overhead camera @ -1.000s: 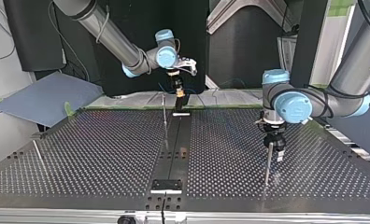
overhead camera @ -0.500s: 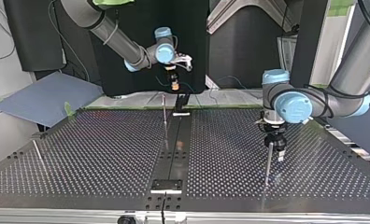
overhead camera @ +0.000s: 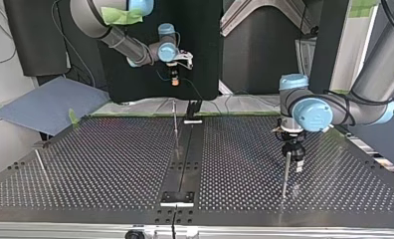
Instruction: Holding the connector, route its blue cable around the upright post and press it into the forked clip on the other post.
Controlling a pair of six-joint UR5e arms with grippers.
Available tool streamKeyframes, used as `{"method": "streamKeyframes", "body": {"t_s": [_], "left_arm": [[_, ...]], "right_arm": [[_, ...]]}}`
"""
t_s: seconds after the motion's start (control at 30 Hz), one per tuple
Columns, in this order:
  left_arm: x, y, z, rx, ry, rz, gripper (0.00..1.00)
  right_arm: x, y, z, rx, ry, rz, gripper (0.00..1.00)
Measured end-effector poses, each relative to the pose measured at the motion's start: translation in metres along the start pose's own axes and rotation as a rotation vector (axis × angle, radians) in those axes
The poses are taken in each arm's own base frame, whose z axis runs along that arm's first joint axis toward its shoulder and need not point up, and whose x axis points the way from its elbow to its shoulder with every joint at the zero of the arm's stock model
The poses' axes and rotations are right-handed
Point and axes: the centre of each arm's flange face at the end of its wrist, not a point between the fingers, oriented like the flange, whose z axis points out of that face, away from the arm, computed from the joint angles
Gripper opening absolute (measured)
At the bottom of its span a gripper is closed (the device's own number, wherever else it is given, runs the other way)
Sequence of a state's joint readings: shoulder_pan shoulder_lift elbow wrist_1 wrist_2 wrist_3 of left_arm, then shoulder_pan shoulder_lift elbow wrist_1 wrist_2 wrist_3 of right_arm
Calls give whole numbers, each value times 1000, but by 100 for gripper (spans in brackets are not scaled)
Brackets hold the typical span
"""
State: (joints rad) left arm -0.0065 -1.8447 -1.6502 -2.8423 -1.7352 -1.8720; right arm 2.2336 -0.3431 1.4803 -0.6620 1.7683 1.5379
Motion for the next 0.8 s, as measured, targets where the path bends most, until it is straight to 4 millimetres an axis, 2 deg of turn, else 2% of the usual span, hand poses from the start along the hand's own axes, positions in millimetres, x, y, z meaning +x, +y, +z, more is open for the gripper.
{"method": "streamKeyframes", "body": {"t_s": [0.27, 0.47, 0.63, 0.8], "left_arm": [[0, 0, 0, 0, 1, 1, 100], [0, 0, 0, -1, 1, 1, 100], [0, 0, 0, -1, 1, 1, 100], [0, 0, 0, -1, 1, 1, 100]], "right_arm": [[-53, 17, -2, -26, -58, -1, 0], [-77, 27, -8, -40, -85, -15, 0], [-78, 32, -9, -49, -65, -27, 0], [-63, 34, -10, -53, -26, -26, 0]]}}
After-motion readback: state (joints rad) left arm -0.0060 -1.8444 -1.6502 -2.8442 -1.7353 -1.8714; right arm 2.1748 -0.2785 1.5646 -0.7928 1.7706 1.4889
